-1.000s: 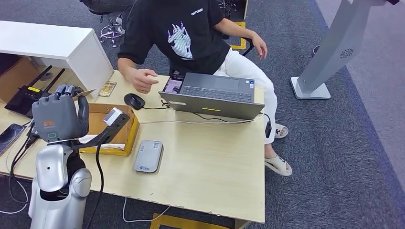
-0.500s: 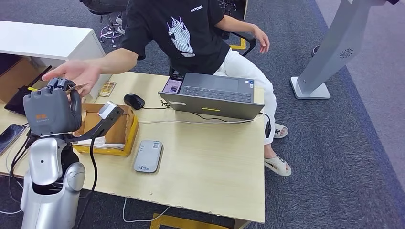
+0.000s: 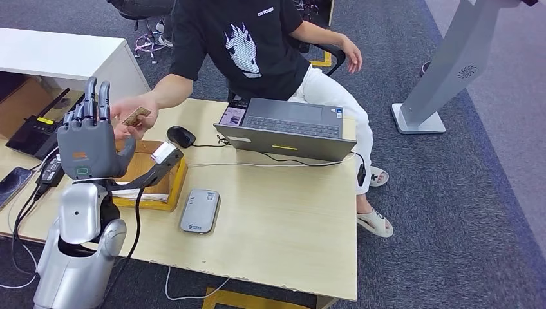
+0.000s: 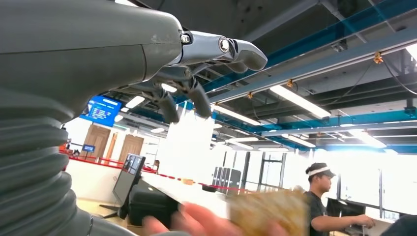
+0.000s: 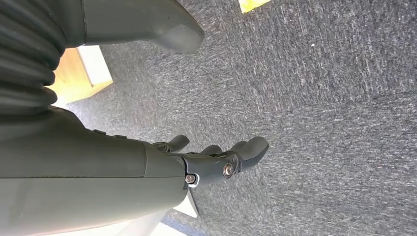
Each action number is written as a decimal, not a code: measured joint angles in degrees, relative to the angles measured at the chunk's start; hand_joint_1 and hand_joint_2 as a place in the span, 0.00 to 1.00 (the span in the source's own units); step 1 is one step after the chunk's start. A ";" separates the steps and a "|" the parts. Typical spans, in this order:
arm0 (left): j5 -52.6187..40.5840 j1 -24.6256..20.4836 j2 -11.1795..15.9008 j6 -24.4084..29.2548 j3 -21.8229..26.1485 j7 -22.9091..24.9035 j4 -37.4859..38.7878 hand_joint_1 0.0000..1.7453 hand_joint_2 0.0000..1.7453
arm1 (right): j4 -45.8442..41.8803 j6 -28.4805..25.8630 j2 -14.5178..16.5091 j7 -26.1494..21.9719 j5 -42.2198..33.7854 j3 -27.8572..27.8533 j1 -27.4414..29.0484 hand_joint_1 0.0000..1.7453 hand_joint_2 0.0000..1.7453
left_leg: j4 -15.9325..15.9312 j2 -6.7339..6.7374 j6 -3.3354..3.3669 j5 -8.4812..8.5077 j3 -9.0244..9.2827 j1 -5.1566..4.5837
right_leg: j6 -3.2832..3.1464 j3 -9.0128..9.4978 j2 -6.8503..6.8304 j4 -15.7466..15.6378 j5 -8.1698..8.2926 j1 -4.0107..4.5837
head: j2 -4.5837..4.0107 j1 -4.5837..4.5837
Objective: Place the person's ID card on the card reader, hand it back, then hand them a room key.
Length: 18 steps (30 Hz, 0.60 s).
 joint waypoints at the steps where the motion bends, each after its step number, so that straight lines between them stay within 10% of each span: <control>1: 0.00 0.01 0.23 0.06 -0.57 0.38 0.09 0.00 1.00 | 0.00 0.00 0.00 0.00 0.00 0.00 0.00 0.00 1.00 | 0.00 0.00 0.00 0.00 0.00 0.00 | 0.00 0.00 0.00 0.00 0.00 0.00 | 0.00 0.00; 9: 0.01 1.73 1.51 -0.47 -4.03 -0.20 -0.15 0.00 1.00 | 0.00 -0.20 0.02 -0.14 -0.87 -0.26 0.02 0.00 1.00 | 0.00 0.01 0.00 -0.01 -0.01 0.00 | 0.00 0.00 0.01 0.00 0.00 0.00 | 0.00 -0.01; 18: 1.04 5.77 -3.90 -8.32 -2.74 -11.48 -0.62 0.00 1.00 | 0.02 -0.90 0.10 0.69 -2.10 -1.79 0.04 0.00 1.00 | 0.00 -0.02 0.01 -0.01 -0.07 -0.02 | 0.01 0.00 -0.06 -0.01 0.00 -0.02 | 0.00 -0.06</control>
